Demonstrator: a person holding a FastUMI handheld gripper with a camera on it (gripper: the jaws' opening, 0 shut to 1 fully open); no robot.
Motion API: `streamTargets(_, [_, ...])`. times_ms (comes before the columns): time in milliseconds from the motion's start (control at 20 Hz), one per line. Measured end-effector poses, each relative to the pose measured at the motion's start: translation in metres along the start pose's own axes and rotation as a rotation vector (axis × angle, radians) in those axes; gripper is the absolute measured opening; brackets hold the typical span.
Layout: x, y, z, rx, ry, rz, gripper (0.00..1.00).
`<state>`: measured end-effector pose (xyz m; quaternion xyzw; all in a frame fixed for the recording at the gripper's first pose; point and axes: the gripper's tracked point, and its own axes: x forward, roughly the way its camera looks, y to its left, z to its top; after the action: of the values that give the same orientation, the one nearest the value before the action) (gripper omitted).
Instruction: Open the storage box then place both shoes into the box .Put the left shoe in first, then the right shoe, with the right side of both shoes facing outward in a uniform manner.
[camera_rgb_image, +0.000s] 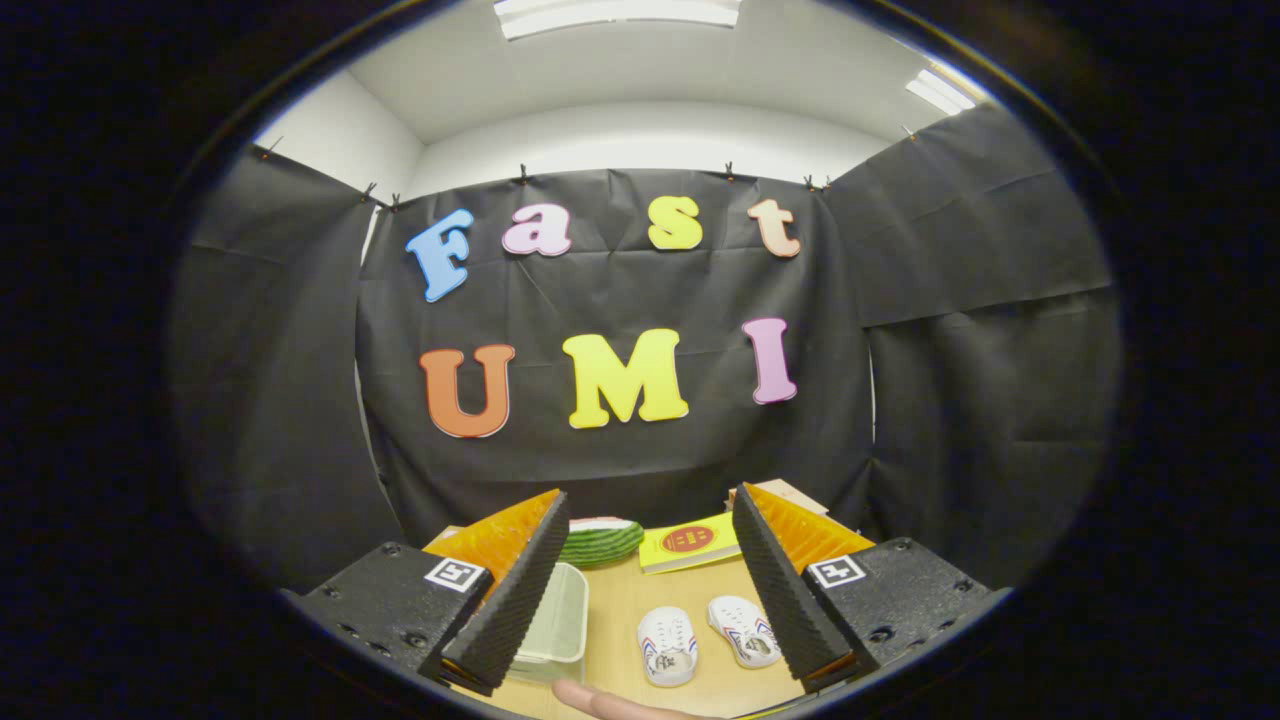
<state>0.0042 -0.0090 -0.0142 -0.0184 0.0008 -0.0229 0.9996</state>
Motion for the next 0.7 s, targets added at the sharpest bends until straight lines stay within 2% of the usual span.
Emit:
streamTargets(300, [0.032,-0.002,-0.04,-0.017,0.063,0.009,1.0])
streamTargets(600, [0.08,-0.005,-0.124,-0.025,0.252,0.024,1.0])
streamTargets(700, [0.094,-0.001,-0.151,-0.018,0.325,0.053,1.0])
